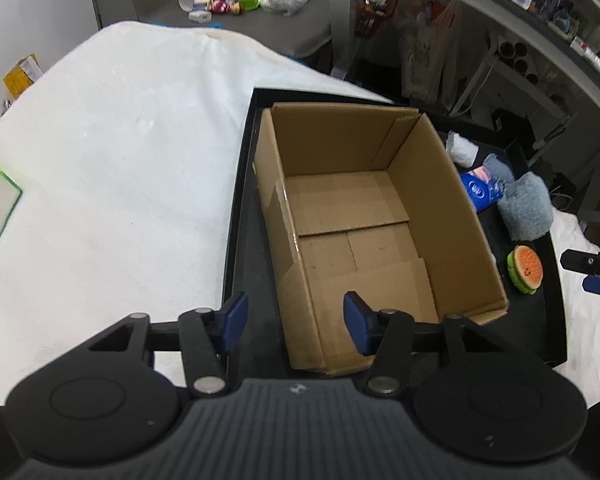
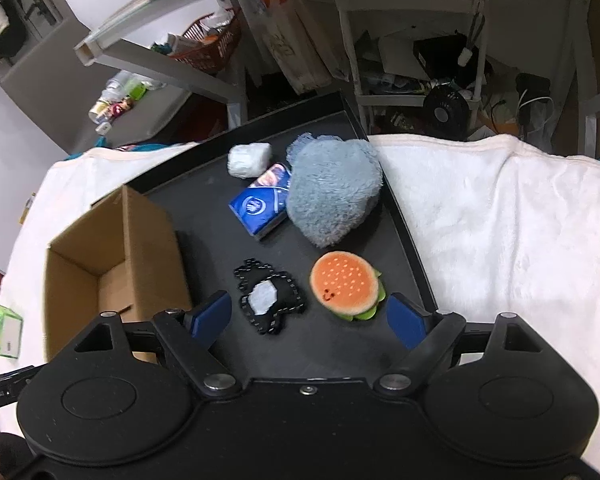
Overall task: Organize soft objects
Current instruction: 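Move the right tool down toward the plush hamburger on the tray, then close the right gripper on the plush hamburger, then carry the hamburger over the cardboard box and open the right gripper, then move the right tool back toward the grey-blue fluffy plush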
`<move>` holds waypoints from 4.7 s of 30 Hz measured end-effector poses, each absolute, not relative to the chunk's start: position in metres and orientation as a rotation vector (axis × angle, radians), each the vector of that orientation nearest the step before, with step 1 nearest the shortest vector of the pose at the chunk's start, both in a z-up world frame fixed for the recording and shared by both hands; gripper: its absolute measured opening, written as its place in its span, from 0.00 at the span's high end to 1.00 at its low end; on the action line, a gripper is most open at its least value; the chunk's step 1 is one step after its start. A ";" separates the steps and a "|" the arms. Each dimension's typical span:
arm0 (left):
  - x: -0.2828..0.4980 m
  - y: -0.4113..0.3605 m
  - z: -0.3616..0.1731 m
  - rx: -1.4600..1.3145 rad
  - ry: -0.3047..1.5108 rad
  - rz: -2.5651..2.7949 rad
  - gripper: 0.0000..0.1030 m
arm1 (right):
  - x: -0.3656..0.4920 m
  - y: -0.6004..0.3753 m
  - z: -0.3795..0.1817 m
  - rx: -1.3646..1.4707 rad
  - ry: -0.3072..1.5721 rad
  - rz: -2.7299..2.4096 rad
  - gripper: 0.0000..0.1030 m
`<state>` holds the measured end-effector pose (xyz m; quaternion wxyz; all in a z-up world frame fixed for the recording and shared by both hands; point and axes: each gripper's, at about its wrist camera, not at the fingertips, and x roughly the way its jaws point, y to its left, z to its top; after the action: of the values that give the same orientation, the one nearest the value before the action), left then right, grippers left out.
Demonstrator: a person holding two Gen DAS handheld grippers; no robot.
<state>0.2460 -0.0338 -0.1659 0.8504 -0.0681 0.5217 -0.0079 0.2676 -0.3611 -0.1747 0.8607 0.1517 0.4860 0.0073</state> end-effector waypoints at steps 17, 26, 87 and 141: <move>0.276 -0.035 -0.203 -0.110 1.209 -0.010 0.86 | 0.306 -0.381 -0.230 0.403 1.140 -0.012 0.18; 0.285 -0.025 -0.201 -0.136 1.218 0.005 0.87 | 0.317 -0.371 -0.249 0.316 1.200 -0.026 0.29; 0.287 0.005 -0.210 -0.332 1.233 -0.060 0.84 | 0.321 -0.195 -0.115 0.115 1.029 0.179 0.56; 0.289 0.014 -0.204 -0.400 1.215 -0.025 0.71 | 0.342 -0.164 -0.123 0.080 1.067 0.218 0.18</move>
<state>0.2891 0.0142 -0.2041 0.8023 -0.1864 0.5669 -0.0118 0.3420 -0.1635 -0.1226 0.8545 0.0381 0.5075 0.1036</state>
